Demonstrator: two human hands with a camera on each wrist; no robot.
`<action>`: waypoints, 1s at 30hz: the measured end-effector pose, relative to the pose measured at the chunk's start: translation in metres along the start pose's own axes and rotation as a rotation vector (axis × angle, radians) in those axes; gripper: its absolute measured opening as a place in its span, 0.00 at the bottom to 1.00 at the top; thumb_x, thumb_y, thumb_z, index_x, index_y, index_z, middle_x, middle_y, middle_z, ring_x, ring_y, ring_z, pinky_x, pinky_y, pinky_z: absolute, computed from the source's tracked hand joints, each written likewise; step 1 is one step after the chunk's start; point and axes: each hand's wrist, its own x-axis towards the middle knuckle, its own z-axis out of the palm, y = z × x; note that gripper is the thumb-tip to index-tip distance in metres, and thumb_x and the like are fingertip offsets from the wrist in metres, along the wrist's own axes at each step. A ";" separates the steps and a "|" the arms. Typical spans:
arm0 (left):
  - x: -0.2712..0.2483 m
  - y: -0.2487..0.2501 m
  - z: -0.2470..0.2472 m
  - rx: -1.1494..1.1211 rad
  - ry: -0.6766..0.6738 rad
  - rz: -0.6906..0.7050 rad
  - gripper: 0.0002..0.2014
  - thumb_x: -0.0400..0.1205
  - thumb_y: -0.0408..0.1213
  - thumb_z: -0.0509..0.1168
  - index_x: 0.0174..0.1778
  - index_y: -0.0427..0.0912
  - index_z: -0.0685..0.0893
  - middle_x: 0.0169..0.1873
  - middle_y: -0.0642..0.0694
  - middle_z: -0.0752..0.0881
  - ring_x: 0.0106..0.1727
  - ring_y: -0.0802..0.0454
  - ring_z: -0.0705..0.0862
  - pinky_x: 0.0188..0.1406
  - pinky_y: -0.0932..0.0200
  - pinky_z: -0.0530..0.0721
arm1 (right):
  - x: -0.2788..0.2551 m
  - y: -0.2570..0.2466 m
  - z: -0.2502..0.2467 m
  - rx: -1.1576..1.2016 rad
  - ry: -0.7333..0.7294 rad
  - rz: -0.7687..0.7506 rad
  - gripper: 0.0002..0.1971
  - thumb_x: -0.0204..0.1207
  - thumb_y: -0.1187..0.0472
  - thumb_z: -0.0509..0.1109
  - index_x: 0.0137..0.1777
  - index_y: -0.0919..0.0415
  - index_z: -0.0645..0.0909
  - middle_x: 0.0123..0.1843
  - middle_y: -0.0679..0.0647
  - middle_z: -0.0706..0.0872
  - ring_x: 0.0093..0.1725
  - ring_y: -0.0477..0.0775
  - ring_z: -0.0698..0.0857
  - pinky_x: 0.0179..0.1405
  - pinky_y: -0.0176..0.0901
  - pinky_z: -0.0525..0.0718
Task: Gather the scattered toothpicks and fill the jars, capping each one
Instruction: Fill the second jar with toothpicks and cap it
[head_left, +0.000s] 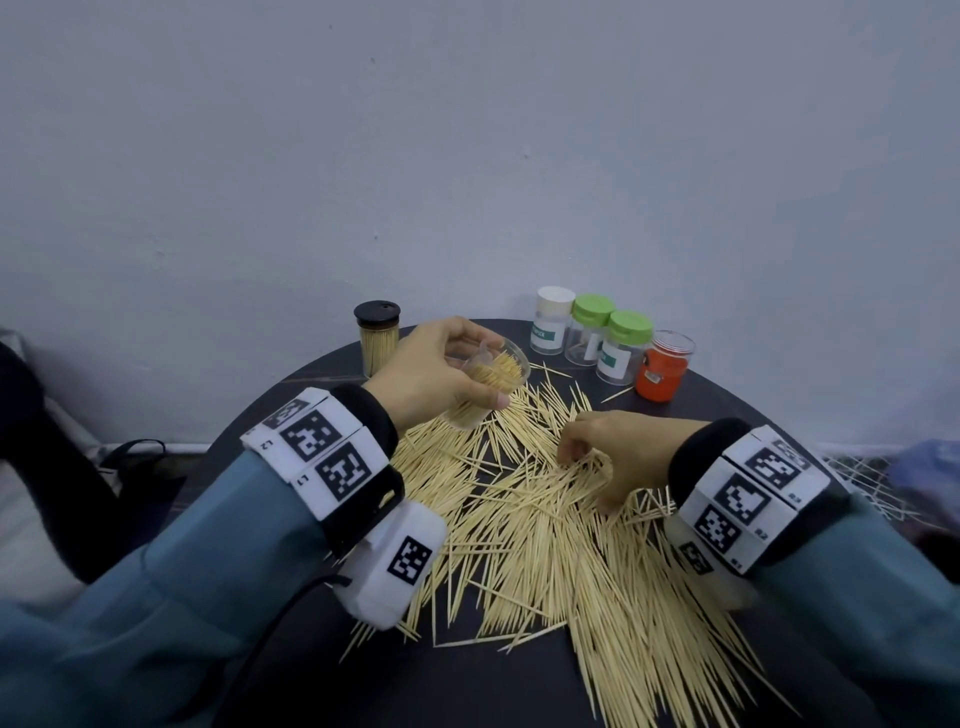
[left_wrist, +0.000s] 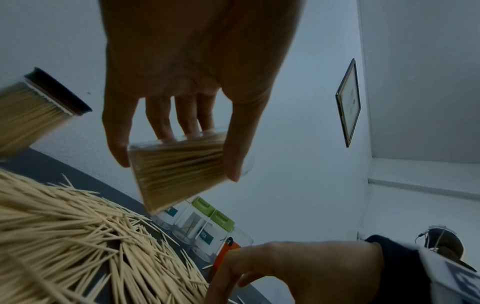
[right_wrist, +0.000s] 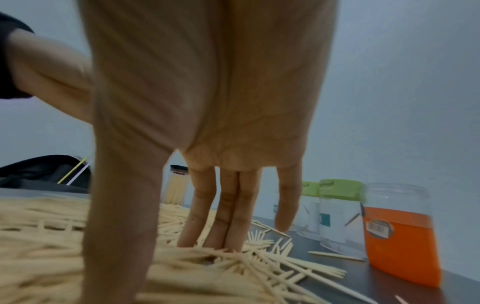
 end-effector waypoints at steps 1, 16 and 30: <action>0.000 0.000 0.000 -0.001 0.000 -0.001 0.28 0.66 0.29 0.79 0.62 0.45 0.81 0.50 0.55 0.81 0.47 0.66 0.77 0.41 0.71 0.73 | 0.000 0.002 0.001 -0.009 0.012 -0.006 0.26 0.67 0.60 0.78 0.65 0.56 0.75 0.61 0.51 0.74 0.63 0.51 0.75 0.64 0.40 0.75; -0.001 0.001 0.001 0.012 -0.012 -0.008 0.27 0.65 0.28 0.79 0.60 0.45 0.81 0.47 0.58 0.80 0.46 0.66 0.77 0.42 0.70 0.74 | 0.003 -0.006 0.006 -0.094 0.028 -0.075 0.20 0.80 0.54 0.64 0.71 0.58 0.72 0.67 0.54 0.79 0.65 0.53 0.77 0.65 0.46 0.74; 0.000 0.000 0.001 0.005 -0.022 -0.002 0.27 0.66 0.28 0.78 0.60 0.45 0.81 0.50 0.54 0.81 0.46 0.65 0.78 0.43 0.69 0.75 | 0.003 0.000 0.004 0.173 0.017 -0.008 0.15 0.87 0.60 0.47 0.38 0.52 0.67 0.37 0.46 0.74 0.37 0.44 0.75 0.39 0.31 0.71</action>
